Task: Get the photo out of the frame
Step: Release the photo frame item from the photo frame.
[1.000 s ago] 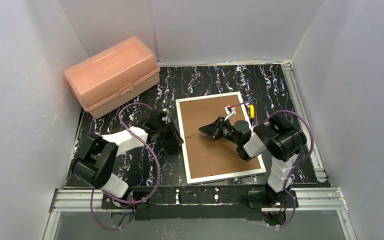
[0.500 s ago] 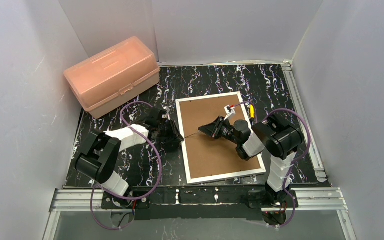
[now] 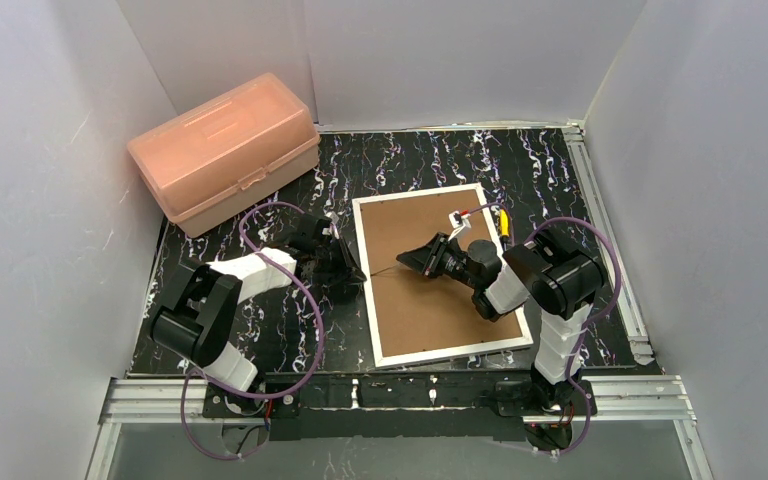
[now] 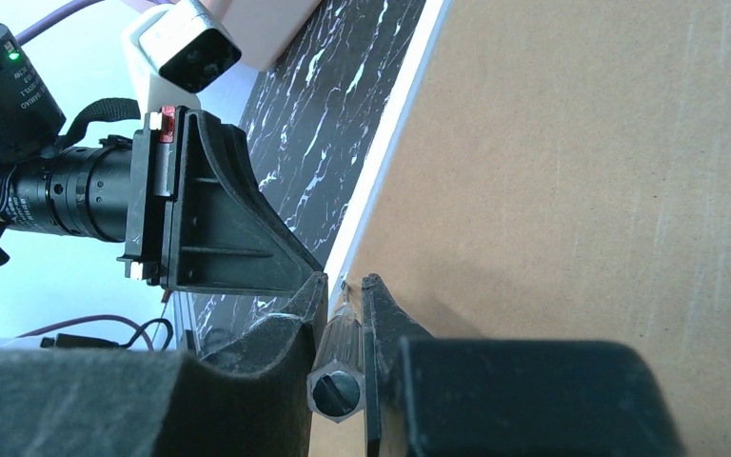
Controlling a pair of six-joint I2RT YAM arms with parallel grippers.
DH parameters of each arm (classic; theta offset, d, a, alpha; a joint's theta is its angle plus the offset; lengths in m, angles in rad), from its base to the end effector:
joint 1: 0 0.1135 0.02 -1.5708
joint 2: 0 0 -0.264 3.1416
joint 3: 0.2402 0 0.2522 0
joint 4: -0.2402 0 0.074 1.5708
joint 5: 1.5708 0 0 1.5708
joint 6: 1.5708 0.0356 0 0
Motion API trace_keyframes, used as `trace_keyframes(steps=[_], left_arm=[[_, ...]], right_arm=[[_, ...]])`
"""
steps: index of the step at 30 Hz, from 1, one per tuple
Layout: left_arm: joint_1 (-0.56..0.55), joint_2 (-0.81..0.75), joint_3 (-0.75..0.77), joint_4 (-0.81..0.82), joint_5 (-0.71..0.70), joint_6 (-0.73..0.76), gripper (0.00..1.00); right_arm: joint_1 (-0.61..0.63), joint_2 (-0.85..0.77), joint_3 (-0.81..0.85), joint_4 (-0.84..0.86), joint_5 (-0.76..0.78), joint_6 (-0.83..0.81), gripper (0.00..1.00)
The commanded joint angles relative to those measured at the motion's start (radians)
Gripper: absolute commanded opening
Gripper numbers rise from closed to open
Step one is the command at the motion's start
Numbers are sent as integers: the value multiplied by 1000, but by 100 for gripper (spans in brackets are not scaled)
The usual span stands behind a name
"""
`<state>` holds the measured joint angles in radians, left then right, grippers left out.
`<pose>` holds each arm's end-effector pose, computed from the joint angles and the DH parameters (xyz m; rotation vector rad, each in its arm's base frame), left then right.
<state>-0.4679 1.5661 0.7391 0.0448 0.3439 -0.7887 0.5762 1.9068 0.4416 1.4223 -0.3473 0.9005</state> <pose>0.2668 -0.1483 0.1621 -0.2231 2.5214 -0.9722 0.2449 0.1736 0.1209 -0.0078 1.8078 1.3808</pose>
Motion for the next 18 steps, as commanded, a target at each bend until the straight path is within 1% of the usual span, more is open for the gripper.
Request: trace_keyframes(steps=[1, 18], left_arm=[[-6, 8, 21, -2, 20, 3, 9], [-6, 20, 11, 15, 47, -18, 9]], right_arm=[[7, 21, -3, 32, -19, -12, 1], [41, 48, 17, 40, 3, -10, 1]])
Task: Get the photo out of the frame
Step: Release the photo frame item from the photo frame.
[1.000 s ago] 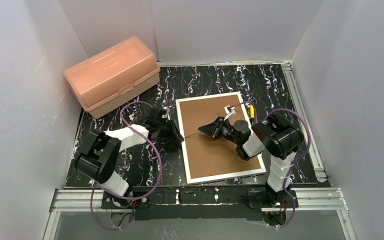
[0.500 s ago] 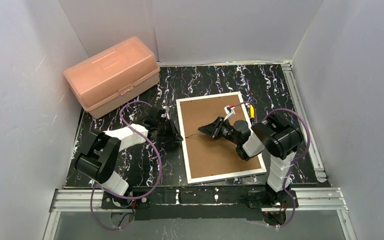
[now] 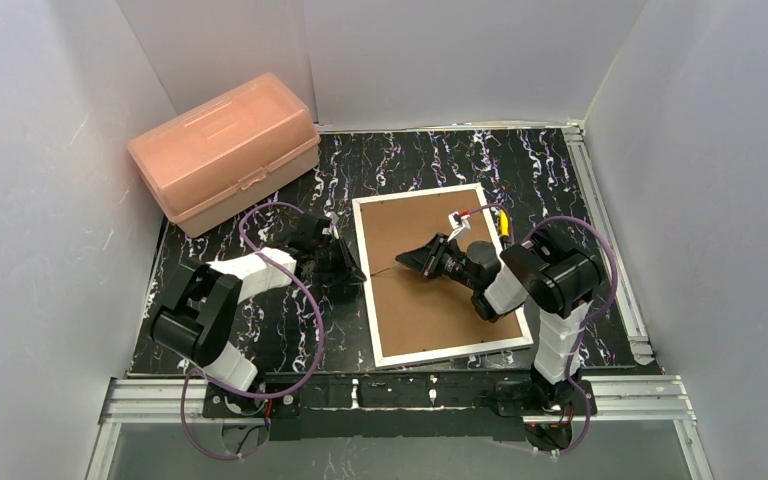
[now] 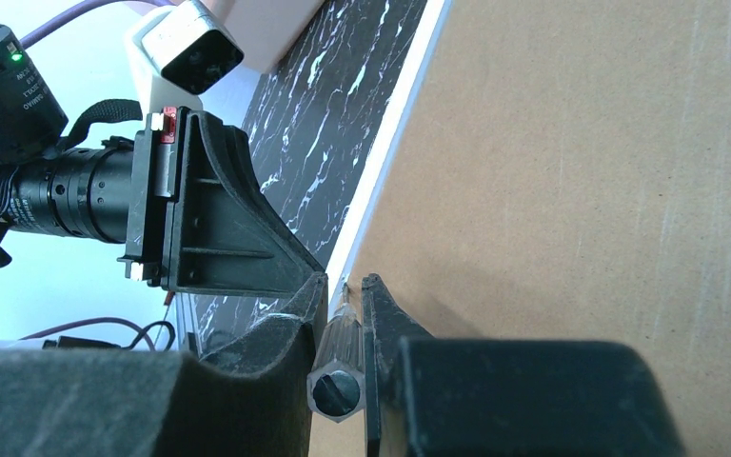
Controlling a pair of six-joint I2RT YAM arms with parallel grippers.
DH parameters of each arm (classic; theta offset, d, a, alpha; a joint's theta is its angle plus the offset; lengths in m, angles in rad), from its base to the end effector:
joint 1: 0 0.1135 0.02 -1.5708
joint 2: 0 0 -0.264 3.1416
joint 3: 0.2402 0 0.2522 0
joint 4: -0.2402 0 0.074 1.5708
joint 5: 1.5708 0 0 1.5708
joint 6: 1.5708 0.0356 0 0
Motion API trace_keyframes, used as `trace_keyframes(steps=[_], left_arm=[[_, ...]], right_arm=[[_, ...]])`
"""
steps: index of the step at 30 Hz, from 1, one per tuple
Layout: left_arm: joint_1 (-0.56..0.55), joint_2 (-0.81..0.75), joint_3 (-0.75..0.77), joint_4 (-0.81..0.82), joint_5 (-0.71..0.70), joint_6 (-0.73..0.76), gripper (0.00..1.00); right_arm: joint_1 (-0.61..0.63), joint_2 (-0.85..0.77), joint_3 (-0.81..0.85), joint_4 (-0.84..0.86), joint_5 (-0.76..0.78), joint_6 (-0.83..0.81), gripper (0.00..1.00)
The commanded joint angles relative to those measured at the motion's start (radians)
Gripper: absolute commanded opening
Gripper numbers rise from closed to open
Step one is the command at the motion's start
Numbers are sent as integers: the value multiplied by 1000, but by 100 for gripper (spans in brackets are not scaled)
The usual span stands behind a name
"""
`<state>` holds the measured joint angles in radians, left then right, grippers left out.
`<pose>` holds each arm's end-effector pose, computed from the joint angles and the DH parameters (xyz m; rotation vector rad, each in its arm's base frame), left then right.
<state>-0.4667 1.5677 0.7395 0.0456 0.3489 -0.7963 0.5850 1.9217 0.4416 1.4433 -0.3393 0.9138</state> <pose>0.2671 -0.1482 0.1618 -0.2319 2.5237 -0.9801 0.2437 0.1756 0.1189 0.0014 1.8045 1.3923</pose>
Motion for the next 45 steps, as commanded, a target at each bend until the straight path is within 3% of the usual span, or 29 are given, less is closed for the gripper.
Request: trace_keyframes(steps=[1, 14, 26, 38, 45], left_arm=[[-7, 20, 11, 14, 45, -12, 8], [-9, 29, 5, 19, 56, -21, 8], [-9, 23, 0, 19, 55, -26, 7], [-9, 15, -12, 19, 53, -30, 7], [-9, 14, -9, 14, 50, -34, 6]], right_arm=[[37, 37, 19, 18, -4, -23, 1], [98, -17, 23, -40, 53, -61, 1], [271, -260, 144, -534, 289, -308, 1], [406, -250, 263, -681, 402, -371, 1], [524, -245, 337, -777, 551, -391, 1]])
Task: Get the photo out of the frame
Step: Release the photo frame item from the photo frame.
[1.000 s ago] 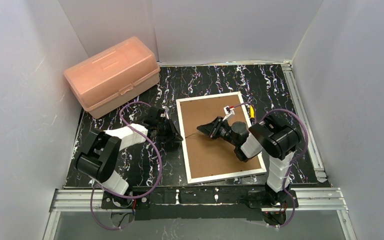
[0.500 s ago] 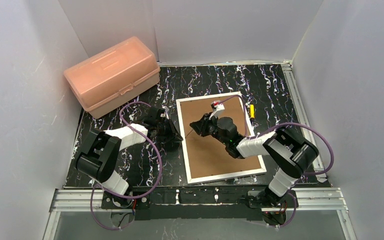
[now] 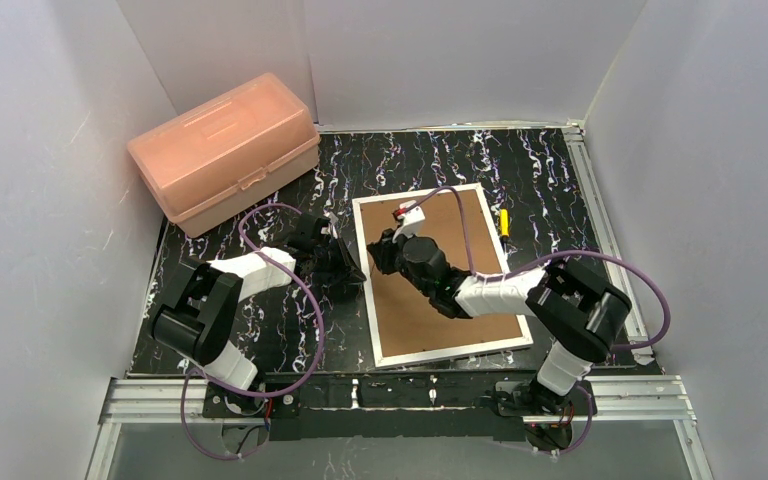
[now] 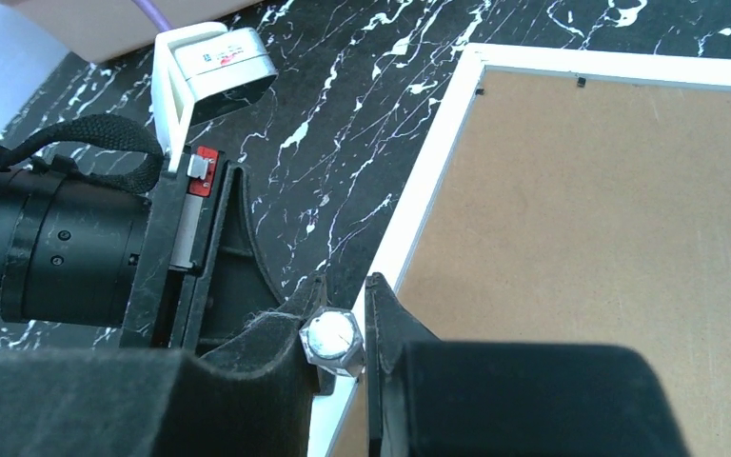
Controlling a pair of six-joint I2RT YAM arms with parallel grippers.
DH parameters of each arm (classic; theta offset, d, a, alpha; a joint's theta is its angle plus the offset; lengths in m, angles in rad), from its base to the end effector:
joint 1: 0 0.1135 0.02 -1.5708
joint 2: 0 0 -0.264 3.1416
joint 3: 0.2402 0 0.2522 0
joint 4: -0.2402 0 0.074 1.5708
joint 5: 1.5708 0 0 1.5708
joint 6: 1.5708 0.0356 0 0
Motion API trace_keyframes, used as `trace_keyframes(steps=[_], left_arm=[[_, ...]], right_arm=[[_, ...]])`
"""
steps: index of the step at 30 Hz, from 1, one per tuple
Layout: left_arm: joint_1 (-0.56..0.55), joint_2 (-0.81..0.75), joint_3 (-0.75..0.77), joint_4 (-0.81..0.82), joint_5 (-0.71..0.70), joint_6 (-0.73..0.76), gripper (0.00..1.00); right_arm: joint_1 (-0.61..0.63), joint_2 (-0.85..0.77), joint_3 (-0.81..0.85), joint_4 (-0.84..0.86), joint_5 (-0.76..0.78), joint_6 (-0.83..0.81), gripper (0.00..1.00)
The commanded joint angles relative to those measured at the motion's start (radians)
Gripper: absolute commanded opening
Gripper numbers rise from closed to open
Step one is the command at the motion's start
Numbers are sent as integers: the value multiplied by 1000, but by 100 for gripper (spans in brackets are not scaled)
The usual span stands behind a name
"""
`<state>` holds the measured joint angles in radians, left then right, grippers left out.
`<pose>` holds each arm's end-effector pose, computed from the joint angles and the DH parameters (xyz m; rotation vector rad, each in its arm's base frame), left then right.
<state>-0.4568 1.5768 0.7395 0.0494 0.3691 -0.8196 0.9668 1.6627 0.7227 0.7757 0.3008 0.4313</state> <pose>0.2687 -0.1464 0.1597 -0.2657 2.5334 -1.0053 0.2039 0.2769 0.1963 -0.2497 1.7724 0.7627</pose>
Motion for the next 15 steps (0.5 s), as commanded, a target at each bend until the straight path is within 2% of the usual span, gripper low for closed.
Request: trace_keyframes(steps=[1, 6, 15], left_arm=[[-19, 6, -10, 10, 31, -10, 6], [-19, 2, -11, 9, 28, -13, 6], [-19, -17, -17, 1, 21, -10, 6]], right_arm=[[156, 18, 67, -124, -78, 88, 1], [208, 39, 114, -169, -4, 91, 1], [228, 60, 163, -197, -3, 73, 1]])
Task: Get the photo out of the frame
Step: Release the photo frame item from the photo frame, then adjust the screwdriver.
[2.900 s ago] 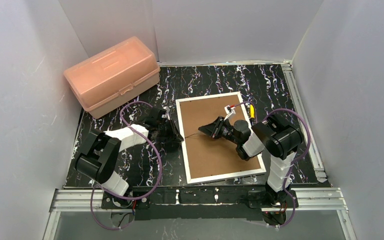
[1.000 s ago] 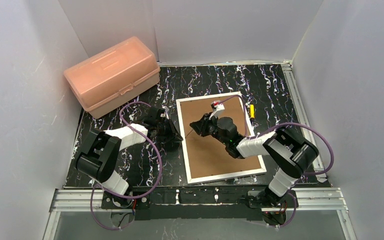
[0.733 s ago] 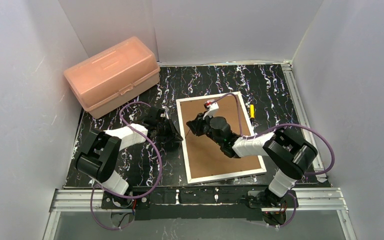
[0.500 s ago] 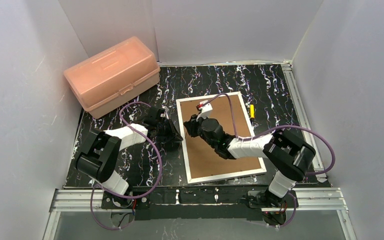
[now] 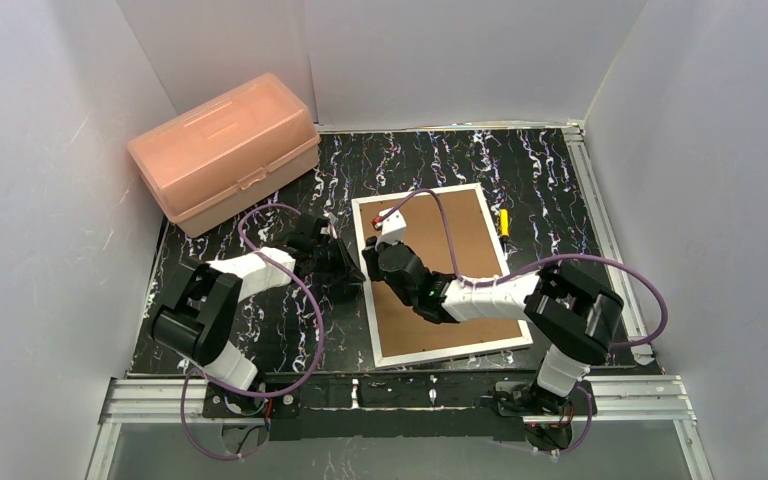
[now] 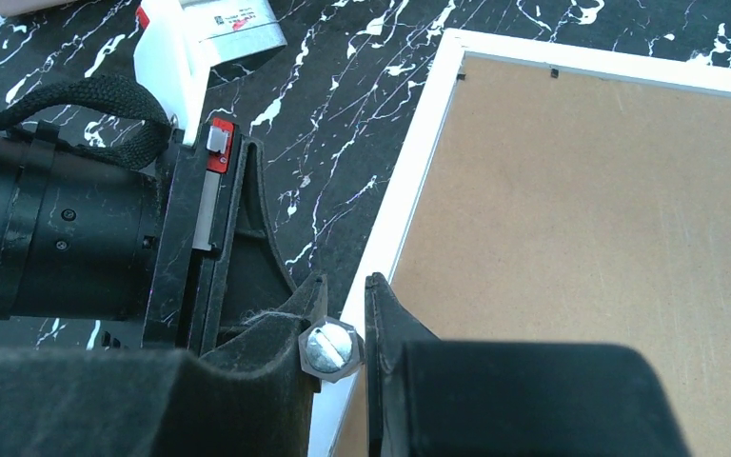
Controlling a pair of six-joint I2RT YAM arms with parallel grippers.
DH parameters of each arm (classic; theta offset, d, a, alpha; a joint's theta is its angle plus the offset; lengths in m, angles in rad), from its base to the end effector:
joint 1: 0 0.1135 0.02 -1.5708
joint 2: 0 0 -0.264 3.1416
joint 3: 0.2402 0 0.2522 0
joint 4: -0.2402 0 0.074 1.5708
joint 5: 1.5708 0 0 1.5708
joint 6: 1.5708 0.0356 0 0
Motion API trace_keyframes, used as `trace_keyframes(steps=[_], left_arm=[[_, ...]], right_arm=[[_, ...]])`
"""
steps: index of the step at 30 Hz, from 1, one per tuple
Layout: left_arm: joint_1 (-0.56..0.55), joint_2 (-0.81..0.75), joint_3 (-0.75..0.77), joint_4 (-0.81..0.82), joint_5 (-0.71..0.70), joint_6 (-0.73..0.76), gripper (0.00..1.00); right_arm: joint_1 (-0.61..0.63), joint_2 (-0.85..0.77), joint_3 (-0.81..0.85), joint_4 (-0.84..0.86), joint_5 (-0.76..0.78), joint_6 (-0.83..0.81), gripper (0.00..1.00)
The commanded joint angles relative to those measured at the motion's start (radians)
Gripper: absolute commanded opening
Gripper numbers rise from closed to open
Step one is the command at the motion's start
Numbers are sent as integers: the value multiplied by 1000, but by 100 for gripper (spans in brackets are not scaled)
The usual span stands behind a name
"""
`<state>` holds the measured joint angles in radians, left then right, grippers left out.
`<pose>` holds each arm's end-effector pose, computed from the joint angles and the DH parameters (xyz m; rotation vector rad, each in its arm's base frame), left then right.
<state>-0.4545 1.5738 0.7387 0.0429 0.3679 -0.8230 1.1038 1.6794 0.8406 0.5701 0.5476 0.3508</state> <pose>0.2684 -0.1454 0.1598 -0.2752 2.5369 -1.0024 0.1776 0.3110 0.2061 -0.3021 1.8064 0.5314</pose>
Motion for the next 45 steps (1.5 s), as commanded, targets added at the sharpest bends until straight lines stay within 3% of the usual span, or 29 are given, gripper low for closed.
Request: trace_keyframes(steps=[1, 11, 18, 26, 28, 33, 39, 45], left_arm=[[-21, -16, -16, 6, 22, -7, 6], [-19, -86, 6, -106, -40, 36, 9], [-13, -125, 11, -138, -56, 40, 9], [-10, -215, 14, -216, -95, 92, 14], [-10, -247, 10, -221, -87, 125, 18], [-10, -381, -35, -152, -31, 229, 43], [-21, -503, -112, 53, 102, 352, 67], [-103, -528, -100, 119, 34, 546, 65]], right_arm=[[92, 40, 47, 3, -244, 153, 1], [55, -112, 16, -119, -89, 132, 1], [-53, -254, -61, -174, -153, 155, 1], [-200, -394, -148, -224, -331, 181, 1], [-246, -423, -174, -216, -416, 202, 1], [-371, -479, -238, -120, -674, 303, 1], [-446, -437, -230, 1, -889, 420, 1], [-448, -376, -199, 67, -973, 499, 1]])
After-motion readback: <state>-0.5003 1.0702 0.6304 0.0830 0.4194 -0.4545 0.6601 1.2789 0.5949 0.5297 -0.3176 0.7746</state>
